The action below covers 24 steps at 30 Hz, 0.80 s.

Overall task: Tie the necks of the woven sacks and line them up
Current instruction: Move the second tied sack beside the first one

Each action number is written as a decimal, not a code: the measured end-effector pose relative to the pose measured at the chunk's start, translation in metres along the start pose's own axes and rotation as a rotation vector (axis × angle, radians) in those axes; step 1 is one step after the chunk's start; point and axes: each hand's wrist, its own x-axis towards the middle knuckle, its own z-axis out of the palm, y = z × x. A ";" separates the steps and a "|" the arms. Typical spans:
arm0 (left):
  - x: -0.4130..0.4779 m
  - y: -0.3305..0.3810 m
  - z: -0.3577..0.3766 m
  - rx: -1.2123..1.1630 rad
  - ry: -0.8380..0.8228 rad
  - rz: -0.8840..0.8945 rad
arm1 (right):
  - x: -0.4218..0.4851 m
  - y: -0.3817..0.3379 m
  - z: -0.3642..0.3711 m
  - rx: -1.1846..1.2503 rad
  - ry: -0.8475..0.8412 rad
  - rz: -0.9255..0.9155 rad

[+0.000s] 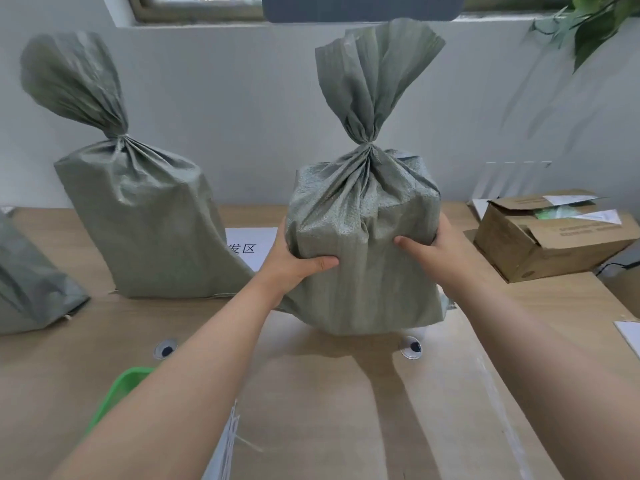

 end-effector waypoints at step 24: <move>0.089 -0.083 -0.023 0.092 0.026 0.004 | 0.087 0.092 0.044 0.008 0.060 0.032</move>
